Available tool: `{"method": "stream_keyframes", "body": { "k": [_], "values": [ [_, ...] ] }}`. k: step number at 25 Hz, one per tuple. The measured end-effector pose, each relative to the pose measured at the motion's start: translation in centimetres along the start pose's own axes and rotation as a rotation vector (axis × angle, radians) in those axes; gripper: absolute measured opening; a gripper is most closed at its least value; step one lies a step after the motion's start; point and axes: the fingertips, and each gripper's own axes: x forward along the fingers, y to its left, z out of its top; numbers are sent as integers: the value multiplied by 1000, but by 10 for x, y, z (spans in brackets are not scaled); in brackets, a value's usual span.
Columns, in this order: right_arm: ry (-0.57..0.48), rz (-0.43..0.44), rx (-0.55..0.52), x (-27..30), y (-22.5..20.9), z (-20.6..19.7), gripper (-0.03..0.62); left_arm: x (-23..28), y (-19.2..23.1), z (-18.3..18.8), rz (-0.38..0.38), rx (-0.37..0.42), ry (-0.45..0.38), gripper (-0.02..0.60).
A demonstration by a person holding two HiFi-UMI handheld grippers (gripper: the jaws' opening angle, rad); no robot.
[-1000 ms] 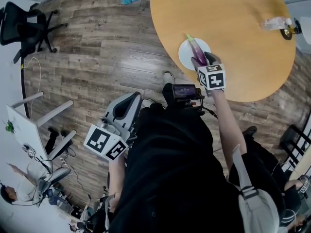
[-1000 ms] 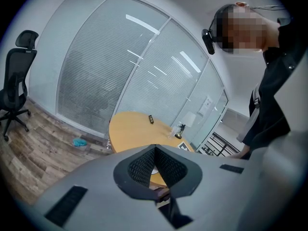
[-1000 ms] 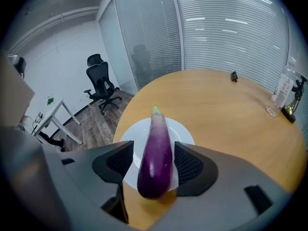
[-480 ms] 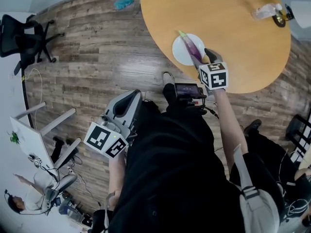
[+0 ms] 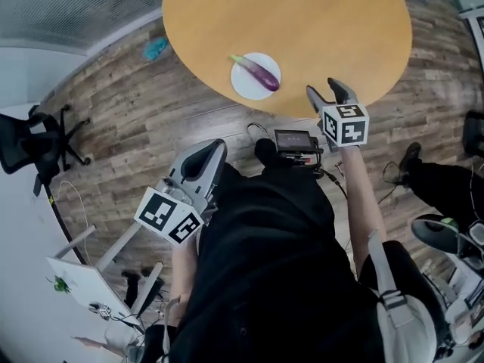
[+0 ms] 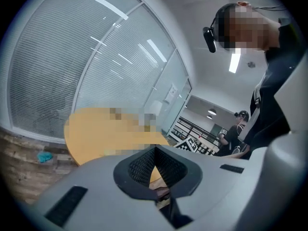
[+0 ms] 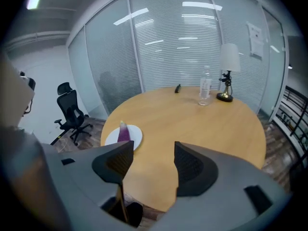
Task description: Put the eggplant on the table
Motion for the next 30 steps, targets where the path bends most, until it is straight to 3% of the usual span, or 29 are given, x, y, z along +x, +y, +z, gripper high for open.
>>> {"method": "stream_keyframes", "body": {
  "k": [5, 10, 15, 25, 30],
  "values": [
    [-47, -138, 77, -52, -14, -31, 253, 2, -21, -8, -135, 72, 54, 11],
    [-63, -201, 148, -99, 13, -74, 253, -30, -46, -25, -210, 112, 70, 11],
    [-77, -211, 116, -130, 74, -102, 253, -78, -57, -58, -250, 109, 84, 11],
    [-82, -139, 39, -167, 235, -139, 243, -164, -55, -125, -329, 56, 106, 11],
    [-67, -139, 18, -197, 278, -146, 161, -184, -65, -140, -388, 36, 112, 11]
  ]
}}
